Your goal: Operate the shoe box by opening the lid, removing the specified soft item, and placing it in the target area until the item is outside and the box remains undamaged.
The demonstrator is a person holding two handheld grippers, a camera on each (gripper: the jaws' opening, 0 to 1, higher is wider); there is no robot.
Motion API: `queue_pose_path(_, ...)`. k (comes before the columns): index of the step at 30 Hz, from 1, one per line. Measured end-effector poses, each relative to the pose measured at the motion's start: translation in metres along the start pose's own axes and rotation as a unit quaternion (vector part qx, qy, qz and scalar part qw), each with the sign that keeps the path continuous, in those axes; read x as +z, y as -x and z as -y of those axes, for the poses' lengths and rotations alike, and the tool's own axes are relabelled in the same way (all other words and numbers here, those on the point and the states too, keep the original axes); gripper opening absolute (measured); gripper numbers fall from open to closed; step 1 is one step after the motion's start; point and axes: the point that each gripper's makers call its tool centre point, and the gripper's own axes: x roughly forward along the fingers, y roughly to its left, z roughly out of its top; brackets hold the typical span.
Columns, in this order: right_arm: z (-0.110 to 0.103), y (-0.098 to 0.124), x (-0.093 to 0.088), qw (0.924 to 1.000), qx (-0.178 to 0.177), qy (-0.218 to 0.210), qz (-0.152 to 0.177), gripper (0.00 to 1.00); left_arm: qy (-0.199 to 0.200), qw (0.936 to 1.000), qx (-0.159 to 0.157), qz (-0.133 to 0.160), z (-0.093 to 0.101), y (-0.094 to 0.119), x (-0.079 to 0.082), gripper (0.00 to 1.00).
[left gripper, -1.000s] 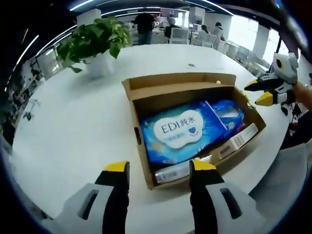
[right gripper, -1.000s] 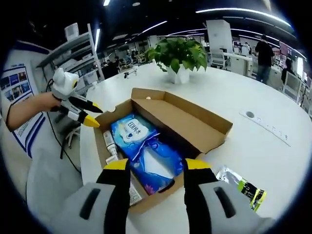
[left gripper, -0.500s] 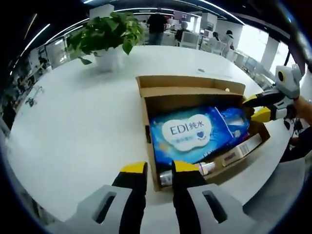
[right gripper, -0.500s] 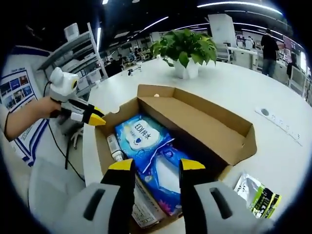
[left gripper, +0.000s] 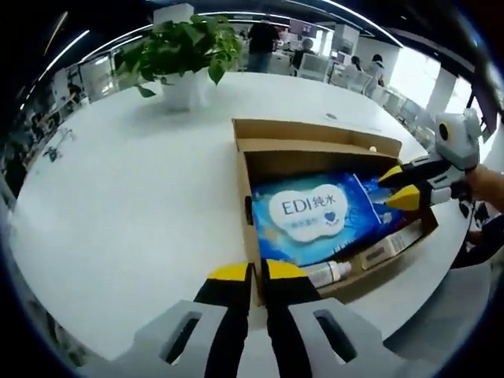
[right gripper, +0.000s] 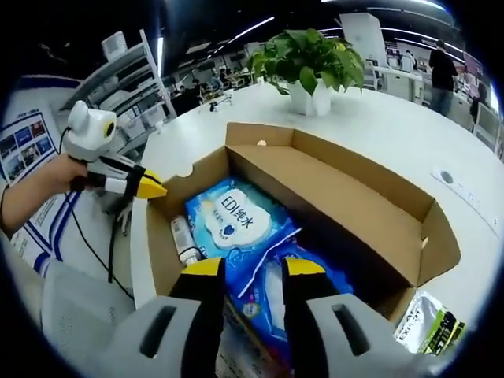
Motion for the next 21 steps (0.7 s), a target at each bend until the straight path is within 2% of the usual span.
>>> queue_pose_path(12, 0.0, -0.024, -0.001, 0.9998, -0.006, -0.003, -0.018, 0.22, -0.01, 0.9999, -0.003, 0.0, 0.0, -0.001, 0.0, 0.03)
queue_pose_path(21, -0.005, -0.037, -0.002, 0.9994, -0.003, -0.022, -0.025, 0.2, -0.01, 0.9999, -0.004, 0.001, 0.0, -0.001, 0.0, 0.03)
